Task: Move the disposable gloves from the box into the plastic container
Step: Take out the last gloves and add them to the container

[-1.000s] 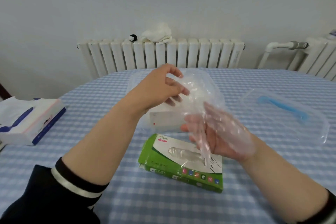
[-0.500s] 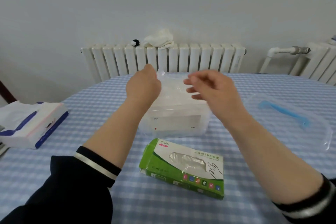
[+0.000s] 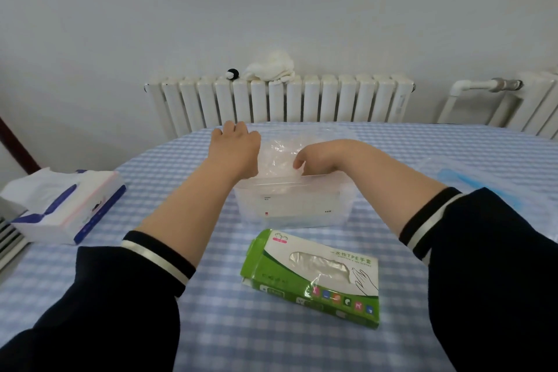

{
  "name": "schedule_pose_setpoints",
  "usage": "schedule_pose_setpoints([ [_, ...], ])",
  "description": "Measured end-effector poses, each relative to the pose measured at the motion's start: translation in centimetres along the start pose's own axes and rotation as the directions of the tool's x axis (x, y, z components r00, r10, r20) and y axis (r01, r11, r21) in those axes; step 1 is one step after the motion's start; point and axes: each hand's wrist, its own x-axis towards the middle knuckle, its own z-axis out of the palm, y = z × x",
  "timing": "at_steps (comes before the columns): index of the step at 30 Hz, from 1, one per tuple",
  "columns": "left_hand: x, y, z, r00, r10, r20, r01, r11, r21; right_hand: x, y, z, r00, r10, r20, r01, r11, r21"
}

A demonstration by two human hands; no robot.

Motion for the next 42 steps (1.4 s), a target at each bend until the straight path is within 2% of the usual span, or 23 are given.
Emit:
schedule_pose_setpoints([
  [4, 0.0, -0.3, -0.6, 0.996, 0.082, -0.016, -0.082, 0.997, 0.012, -1.3, 1.9, -0.7, 0.991, -0.025, -0.130, 0.058, 0.964, 0.260],
  [7, -0.1, -0.5, -0.9, 0.997, 0.074, 0.007, -0.074, 0.997, -0.028, -3.0, 3.6, -0.8, 0.947, 0.005, -0.321, 0.151, 0.876, 0.459],
  [11, -0.5, -0.8, -1.4, 0.995, 0.071, 0.076, -0.060, 0.989, -0.135, -5.1, 5.2, 0.3, 0.768, 0.159, -0.620, 0.236, 0.831, 0.505],
  [13, -1.2, -0.7, -1.9, 0.992, 0.085, 0.098, -0.068, 0.984, -0.163, -6.6, 5.3, 1.5, 0.681, 0.214, -0.701, 0.333, 0.761, 0.556],
  [15, -2.0, -0.8, -2.0, 0.997, 0.078, 0.019, -0.071, 0.971, -0.229, -8.4, 5.0, 3.0, 0.635, 0.218, -0.741, 0.440, 0.686, 0.579],
  [16, -2.5, -0.7, -1.9, 0.994, 0.060, -0.087, -0.083, 0.955, -0.284, -9.2, 4.7, 3.7, 0.661, 0.177, -0.729, 0.472, 0.657, 0.587],
  [17, -3.1, -0.6, -1.7, 0.972, 0.030, -0.232, -0.112, 0.931, -0.347, -9.8, 4.3, 4.4, 0.725, 0.102, -0.681, 0.478, 0.638, 0.604],
  [18, -3.9, -0.3, -1.2, 0.912, -0.001, -0.410, -0.182, 0.895, -0.406, -10.4, 4.0, 5.3, 0.805, 0.005, -0.593, 0.457, 0.631, 0.626],
  [20, -6.2, 0.5, -0.5, 0.717, -0.009, -0.697, -0.379, 0.834, -0.401, -10.7, 3.6, 7.0, 0.908, -0.183, -0.378, 0.383, 0.730, 0.567],
  [21, -7.4, 1.2, -0.2, 0.649, 0.036, -0.760, -0.458, 0.816, -0.352, -10.6, 3.5, 8.0, 0.925, -0.246, -0.291, 0.361, 0.812, 0.459],
  [22, -8.6, 2.0, 0.2, 0.610, 0.121, -0.783, -0.522, 0.805, -0.283, -10.2, 3.4, 9.0, 0.930, -0.288, -0.229, 0.353, 0.872, 0.339],
  [23, -9.7, 2.7, 0.5, 0.620, 0.231, -0.749, -0.576, 0.783, -0.235, -9.8, 3.2, 9.7, 0.932, -0.316, -0.180, 0.354, 0.901, 0.250],
  [24, -10.5, 3.5, 0.7, 0.682, 0.336, -0.650, -0.603, 0.762, -0.238, -9.5, 3.1, 10.3, 0.934, -0.329, -0.142, 0.352, 0.914, 0.200],
  [25, -11.3, 4.3, 0.9, 0.780, 0.410, -0.473, -0.578, 0.762, -0.292, -9.2, 2.9, 10.8, 0.937, -0.331, -0.111, 0.346, 0.921, 0.180],
  [26, -11.7, 4.7, 1.3, 0.849, 0.454, -0.271, -0.525, 0.777, -0.346, -9.1, 2.8, 11.2, 0.938, -0.335, -0.091, 0.346, 0.924, 0.162],
  [27, -12.0, 4.8, 2.0, 0.873, 0.480, -0.087, -0.473, 0.788, -0.395, -8.9, 2.6, 11.5, 0.934, -0.346, -0.083, 0.355, 0.926, 0.131],
  [28, -12.2, 4.7, 2.7, 0.862, 0.505, 0.036, -0.445, 0.789, -0.423, -8.7, 2.5, 11.9, 0.929, -0.358, -0.089, 0.366, 0.927, 0.087],
  [29, -12.2, 4.5, 3.3, 0.844, 0.529, 0.089, -0.446, 0.783, -0.434, -8.5, 2.4, 12.2, 0.925, -0.366, -0.100, 0.371, 0.927, 0.047],
  [31, -12.3, 4.2, 4.0, 0.833, 0.546, 0.092, -0.456, 0.771, -0.446, -8.1, 2.2, 12.8, 0.923, -0.367, -0.114, 0.371, 0.929, 0.007],
  [34, -12.1, 4.2, 4.2, 0.853, 0.514, 0.097, -0.396, 0.755, -0.522, -7.7, 1.7, 13.3, 0.922, -0.335, -0.192, 0.349, 0.936, 0.044],
  [38, -12.1, 4.1, 3.9, 0.870, 0.477, 0.125, -0.324, 0.744, -0.584, -7.1, 1.3, 14.0, 0.866, -0.357, -0.350, 0.385, 0.923, 0.013],
  [40, -12.3, 4.1, 3.7, 0.868, 0.480, 0.131, -0.341, 0.765, -0.546, -7.0, 1.6, 14.0, 0.874, -0.335, -0.351, 0.401, 0.906, 0.134],
  [42, -12.5, 4.2, 3.7, 0.867, 0.479, 0.137, -0.353, 0.785, -0.508, -7.2, 2.2, 13.5, 0.893, -0.293, -0.342, 0.414, 0.833, 0.367],
])
